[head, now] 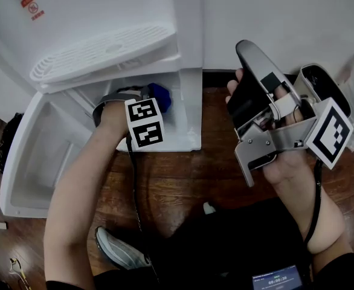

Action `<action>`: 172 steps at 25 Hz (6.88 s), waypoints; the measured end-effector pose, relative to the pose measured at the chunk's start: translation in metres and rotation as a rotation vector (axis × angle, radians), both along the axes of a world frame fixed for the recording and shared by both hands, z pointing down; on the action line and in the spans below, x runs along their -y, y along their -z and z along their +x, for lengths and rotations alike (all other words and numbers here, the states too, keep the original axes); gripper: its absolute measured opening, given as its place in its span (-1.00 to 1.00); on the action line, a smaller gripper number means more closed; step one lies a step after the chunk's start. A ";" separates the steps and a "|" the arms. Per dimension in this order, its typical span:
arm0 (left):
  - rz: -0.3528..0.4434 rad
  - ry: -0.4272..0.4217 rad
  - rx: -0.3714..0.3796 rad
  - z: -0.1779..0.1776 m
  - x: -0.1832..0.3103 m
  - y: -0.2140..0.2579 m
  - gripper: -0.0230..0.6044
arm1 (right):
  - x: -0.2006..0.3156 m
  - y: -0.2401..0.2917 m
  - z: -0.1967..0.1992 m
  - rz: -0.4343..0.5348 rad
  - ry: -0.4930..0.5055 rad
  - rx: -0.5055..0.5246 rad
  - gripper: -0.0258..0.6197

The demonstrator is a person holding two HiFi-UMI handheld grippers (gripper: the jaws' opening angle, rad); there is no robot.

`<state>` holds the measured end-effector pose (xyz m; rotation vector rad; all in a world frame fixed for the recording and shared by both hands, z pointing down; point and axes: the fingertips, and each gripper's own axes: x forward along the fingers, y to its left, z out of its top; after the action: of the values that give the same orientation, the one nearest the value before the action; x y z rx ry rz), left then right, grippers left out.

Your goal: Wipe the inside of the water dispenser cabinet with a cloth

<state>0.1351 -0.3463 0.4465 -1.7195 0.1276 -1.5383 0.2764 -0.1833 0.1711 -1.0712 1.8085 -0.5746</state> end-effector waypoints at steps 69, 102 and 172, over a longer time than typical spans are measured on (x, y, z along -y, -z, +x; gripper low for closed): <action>-0.543 0.469 -1.622 -0.267 -0.223 0.283 0.00 | 0.061 -0.116 -0.205 -0.290 0.120 -1.077 -0.53; -0.438 0.242 -1.197 -0.218 -0.278 0.205 -0.25 | 0.107 -0.117 -0.276 0.085 0.156 -1.151 -0.53; -0.784 0.333 -1.503 -0.224 -0.264 0.211 0.54 | -0.089 -0.071 -0.337 0.220 0.917 -0.967 -0.54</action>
<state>-0.0884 -0.0826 0.2352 -3.2710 0.6347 -0.0736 -0.0608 -0.0943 0.2424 -0.2721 3.1567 -0.3470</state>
